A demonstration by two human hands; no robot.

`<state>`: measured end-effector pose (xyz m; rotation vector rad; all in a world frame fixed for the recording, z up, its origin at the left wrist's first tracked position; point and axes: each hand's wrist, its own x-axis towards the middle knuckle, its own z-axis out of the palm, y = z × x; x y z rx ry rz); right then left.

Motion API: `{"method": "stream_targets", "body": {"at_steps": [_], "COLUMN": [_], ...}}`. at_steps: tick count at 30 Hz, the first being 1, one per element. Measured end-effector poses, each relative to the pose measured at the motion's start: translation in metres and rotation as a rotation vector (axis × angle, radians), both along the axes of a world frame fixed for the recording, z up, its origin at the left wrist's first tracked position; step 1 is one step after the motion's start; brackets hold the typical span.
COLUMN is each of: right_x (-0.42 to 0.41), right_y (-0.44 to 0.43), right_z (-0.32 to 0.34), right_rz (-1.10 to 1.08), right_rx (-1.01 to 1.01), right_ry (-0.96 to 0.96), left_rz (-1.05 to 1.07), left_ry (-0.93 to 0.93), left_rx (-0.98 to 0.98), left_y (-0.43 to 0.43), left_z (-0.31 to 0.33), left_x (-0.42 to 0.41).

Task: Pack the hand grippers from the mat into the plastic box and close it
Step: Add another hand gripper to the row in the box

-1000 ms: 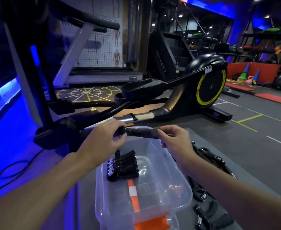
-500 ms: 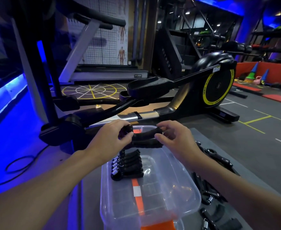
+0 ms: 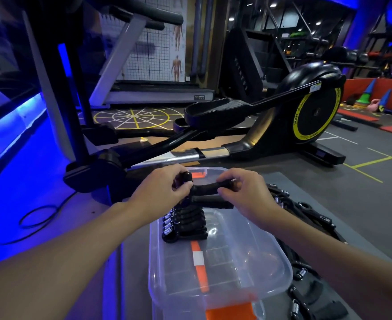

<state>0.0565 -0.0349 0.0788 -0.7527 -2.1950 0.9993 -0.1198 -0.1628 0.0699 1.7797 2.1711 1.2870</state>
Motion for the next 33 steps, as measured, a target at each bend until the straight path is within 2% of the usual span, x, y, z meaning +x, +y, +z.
{"method": "stream_targets", "body": {"at_steps": [4, 9, 12, 15, 21, 33], "right_x": [-0.008, -0.016, -0.026, -0.036, -0.054, -0.070], "right_y": [0.004, 0.012, 0.019, 0.025, 0.034, 0.046], "right_z": [-0.012, -0.041, -0.061, -0.087, -0.133, -0.175], "right_rz": [-0.020, -0.036, -0.052, -0.081, -0.058, -0.003], "right_rx": [0.029, 0.065, 0.043, -0.003, -0.030, -0.052], "right_ry": [-0.060, -0.178, -0.224, -0.251, -0.334, -0.377], "left_rz": [-0.004, 0.061, 0.096, 0.118, 0.086, 0.066], "left_ry": [0.052, 0.070, 0.160, 0.170, 0.136, 0.211], "left_rx": [-0.067, -0.296, -0.410, -0.478, -0.464, -0.420], "left_y": [-0.002, -0.011, -0.016, -0.017, -0.009, -0.010], "left_z": [-0.010, -0.034, -0.045, -0.056, -0.069, -0.084], "left_x": [-0.007, -0.024, -0.031, -0.035, -0.039, -0.047]}}
